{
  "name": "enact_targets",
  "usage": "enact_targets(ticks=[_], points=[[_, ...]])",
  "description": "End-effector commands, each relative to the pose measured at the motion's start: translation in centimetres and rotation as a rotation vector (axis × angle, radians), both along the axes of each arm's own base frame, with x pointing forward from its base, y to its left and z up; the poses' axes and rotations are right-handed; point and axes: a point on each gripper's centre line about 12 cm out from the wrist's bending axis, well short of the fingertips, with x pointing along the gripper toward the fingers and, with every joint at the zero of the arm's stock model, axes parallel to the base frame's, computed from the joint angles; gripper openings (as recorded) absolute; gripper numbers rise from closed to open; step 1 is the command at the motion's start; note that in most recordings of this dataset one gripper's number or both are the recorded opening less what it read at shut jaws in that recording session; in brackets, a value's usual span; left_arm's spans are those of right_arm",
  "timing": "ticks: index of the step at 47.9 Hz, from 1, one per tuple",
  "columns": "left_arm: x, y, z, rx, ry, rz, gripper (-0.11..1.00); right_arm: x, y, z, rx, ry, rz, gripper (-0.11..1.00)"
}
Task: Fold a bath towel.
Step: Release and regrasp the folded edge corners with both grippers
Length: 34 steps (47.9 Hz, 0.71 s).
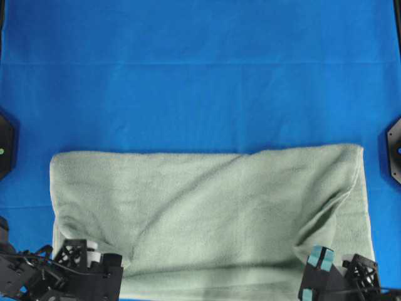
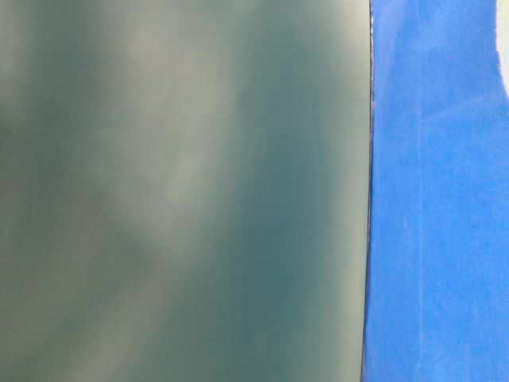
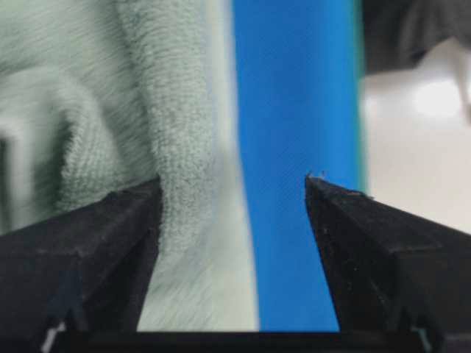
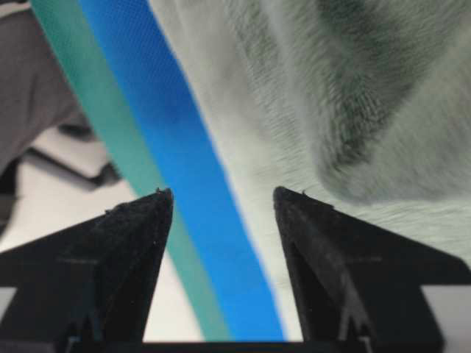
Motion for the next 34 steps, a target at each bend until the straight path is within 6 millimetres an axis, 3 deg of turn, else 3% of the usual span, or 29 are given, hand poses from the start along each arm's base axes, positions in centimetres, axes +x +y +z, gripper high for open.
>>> enact_targets(ticks=[1, 10, 17, 25, 34], points=[[0.4, 0.9, 2.8, -0.01, -0.034, 0.006, 0.69, 0.2, -0.4, 2.5, -0.038, -0.038, 0.009, 0.61], [1.1, 3.5, 6.5, 0.012, -0.124, -0.035, 0.68, -0.1, -3.8, 5.9, -0.211, -0.102, -0.001, 0.6], [1.8, 5.6, 9.8, 0.026, -0.249, -0.095, 0.68, -0.2, -7.3, 7.3, -0.309, -0.144, -0.043, 0.6], [3.1, 10.6, 8.8, 0.117, -0.264, -0.075, 0.68, -0.2, -13.5, 5.4, -0.354, -0.116, -0.147, 0.61], [3.4, 16.0, 5.8, 0.186, -0.194, 0.021, 0.68, -0.9, -18.8, 2.6, -0.271, -0.169, -0.155, 0.6]])
